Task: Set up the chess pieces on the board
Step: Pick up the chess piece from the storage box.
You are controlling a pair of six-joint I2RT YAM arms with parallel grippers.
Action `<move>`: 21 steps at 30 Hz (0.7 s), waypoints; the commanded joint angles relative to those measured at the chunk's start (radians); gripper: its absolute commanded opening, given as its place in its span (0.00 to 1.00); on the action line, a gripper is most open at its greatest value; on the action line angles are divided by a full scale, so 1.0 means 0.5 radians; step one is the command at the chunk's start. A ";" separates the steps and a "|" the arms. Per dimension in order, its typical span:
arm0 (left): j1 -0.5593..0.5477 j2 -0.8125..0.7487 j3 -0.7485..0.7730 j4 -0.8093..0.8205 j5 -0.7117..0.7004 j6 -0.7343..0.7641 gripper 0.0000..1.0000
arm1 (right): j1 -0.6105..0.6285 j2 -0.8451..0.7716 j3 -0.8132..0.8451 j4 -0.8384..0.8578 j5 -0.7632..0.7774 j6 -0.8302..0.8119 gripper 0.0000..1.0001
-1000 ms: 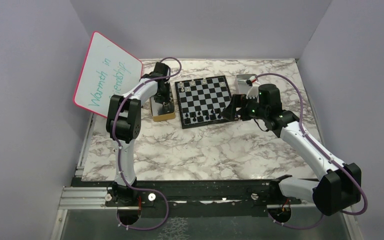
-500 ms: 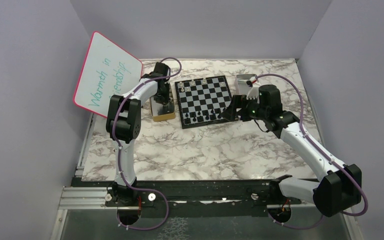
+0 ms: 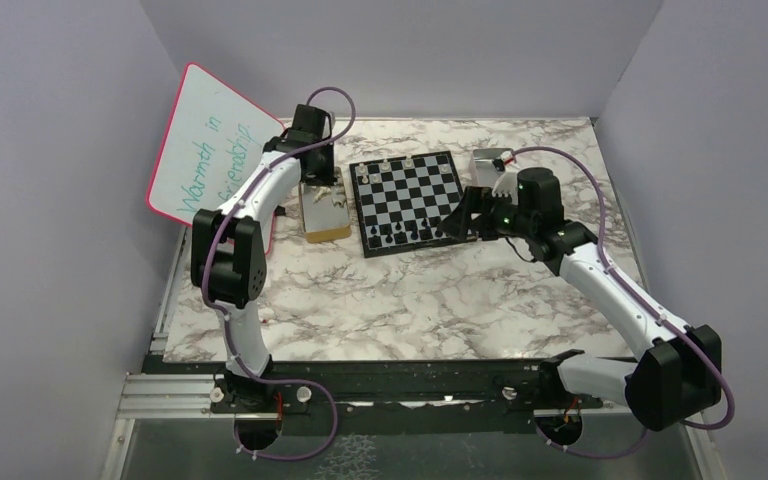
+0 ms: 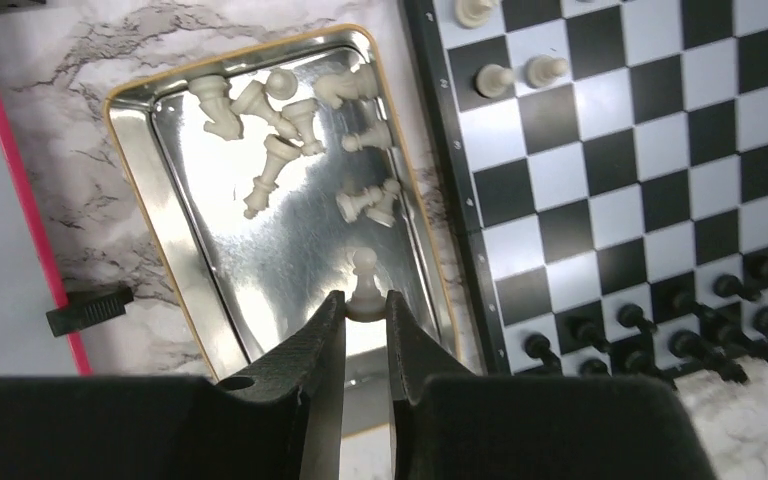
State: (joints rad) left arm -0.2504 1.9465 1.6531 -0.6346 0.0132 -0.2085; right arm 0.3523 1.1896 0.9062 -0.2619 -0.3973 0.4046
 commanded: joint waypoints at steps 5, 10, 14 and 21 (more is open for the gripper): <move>-0.030 -0.393 -0.293 0.196 0.559 -0.007 0.16 | 0.009 0.240 0.101 0.301 -0.300 0.228 0.96; -0.075 -0.615 -0.569 0.458 0.947 -0.094 0.16 | 0.005 0.427 0.200 0.557 -0.484 0.389 0.75; -0.150 -0.738 -0.680 0.588 1.115 -0.046 0.15 | 0.010 0.602 0.320 0.643 -0.608 0.468 0.46; -0.363 -0.828 -0.797 0.735 1.312 0.161 0.14 | 0.008 0.820 0.592 0.477 -0.846 0.376 0.40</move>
State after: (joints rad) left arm -0.3805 1.5738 1.2858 -0.3580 0.5415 -0.2001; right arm 0.3523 1.5604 1.1286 -0.0181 -0.6933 0.6044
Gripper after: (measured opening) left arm 0.178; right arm 0.398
